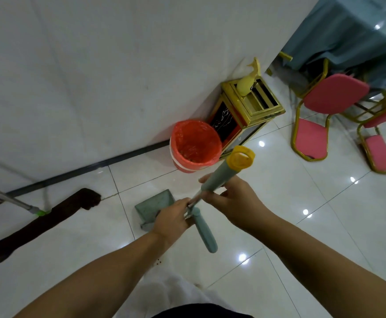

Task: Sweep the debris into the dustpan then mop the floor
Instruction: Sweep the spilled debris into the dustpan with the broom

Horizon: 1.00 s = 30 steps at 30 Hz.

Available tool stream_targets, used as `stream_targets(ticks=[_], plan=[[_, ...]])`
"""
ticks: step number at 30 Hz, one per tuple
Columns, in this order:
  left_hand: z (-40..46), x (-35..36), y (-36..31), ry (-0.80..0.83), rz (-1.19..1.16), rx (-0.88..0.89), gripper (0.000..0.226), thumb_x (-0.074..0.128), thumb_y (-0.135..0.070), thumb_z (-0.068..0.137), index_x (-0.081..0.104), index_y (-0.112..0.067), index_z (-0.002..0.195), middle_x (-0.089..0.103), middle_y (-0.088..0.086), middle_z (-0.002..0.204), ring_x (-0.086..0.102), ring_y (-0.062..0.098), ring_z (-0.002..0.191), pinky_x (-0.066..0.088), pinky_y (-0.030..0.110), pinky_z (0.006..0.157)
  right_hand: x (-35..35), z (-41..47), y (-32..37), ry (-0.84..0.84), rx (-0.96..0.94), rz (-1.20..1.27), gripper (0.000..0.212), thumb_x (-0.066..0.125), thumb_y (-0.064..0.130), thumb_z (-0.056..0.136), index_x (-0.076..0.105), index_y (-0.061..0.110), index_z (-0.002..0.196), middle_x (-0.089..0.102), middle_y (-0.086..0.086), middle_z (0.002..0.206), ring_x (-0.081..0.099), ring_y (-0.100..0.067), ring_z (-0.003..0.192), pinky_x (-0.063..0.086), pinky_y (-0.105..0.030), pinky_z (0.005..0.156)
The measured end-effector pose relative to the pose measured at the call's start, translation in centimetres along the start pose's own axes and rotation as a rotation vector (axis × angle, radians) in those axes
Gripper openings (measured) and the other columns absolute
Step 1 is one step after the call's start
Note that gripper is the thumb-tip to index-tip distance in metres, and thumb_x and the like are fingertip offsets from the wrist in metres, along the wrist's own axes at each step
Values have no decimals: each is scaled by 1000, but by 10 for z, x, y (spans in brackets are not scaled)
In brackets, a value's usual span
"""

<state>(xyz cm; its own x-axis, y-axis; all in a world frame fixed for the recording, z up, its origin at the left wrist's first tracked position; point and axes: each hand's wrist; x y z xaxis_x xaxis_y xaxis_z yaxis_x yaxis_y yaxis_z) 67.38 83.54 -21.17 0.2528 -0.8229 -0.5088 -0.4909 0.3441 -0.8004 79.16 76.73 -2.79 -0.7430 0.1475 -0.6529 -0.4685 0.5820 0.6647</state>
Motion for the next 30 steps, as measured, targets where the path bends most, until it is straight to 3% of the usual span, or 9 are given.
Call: stream_targets(ticks=[4,7,10,13,15,17,20,23,30], plan=[[11,-9,-21,4,85,-23,30,63,-43,86,52,-26,108,54,-14,90,62,9,87,54,26,86,-1,4,2,-116,-5,-95,28,54,34,93,60,17,115,54,14,99,54,-6,90,48,-21,82],[20,-7,-36,-12,77,-18,34,63,-43,85,52,-22,109,60,-9,95,63,12,87,53,25,85,-11,9,-3,-209,-24,-174,25,54,32,94,59,17,113,52,14,93,53,-5,83,44,-13,72],[32,1,-53,12,17,-36,30,61,-39,87,50,-23,111,63,-7,99,64,12,89,53,23,83,-30,16,-12,-268,-10,-146,23,57,29,93,57,18,112,54,13,92,58,-8,86,49,-18,76],[48,7,-67,68,-8,-30,25,60,-29,91,48,-26,113,57,-16,88,59,3,76,46,2,60,-51,23,-27,-258,-8,-105,13,59,25,92,52,23,103,57,11,92,62,-12,89,53,-26,82],[57,7,-73,88,15,-19,28,60,-27,90,48,-29,115,55,-19,84,55,-2,70,39,0,48,-69,28,-42,-244,-4,-93,12,59,23,91,50,24,99,58,9,91,63,-13,88,54,-27,82],[65,7,-73,85,60,-18,31,58,-28,89,50,-26,118,61,-14,96,55,1,80,44,11,63,-89,33,-62,-226,9,-52,12,60,19,91,53,22,100,59,9,92,63,-13,88,54,-26,82],[76,8,-71,56,174,-90,16,52,-24,91,56,-23,107,65,-2,102,58,13,89,50,29,77,-121,42,-91,-205,-31,-15,13,61,13,89,55,21,97,59,13,86,62,-8,83,52,-19,75],[88,14,-78,4,212,-193,17,49,-22,93,62,-19,103,67,2,103,61,20,94,48,29,81,-154,54,-115,-184,-96,-7,12,62,13,88,56,22,94,58,16,84,60,-3,80,48,-14,72],[129,31,-127,-81,158,-264,19,51,-20,93,65,-19,105,66,-3,102,60,16,94,46,26,80,-219,85,-164,-39,-205,-10,17,64,8,87,60,11,102,63,3,93,63,-13,89,54,-27,81]])
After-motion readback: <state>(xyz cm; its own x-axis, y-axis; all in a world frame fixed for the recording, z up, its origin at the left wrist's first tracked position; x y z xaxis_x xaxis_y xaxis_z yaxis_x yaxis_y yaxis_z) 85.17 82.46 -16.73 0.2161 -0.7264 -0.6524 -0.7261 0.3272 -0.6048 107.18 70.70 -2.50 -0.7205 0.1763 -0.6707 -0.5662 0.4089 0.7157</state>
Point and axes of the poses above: each hand's wrist, its own z-axis towards the middle knuckle, its own x-axis out of the palm, y = z × x
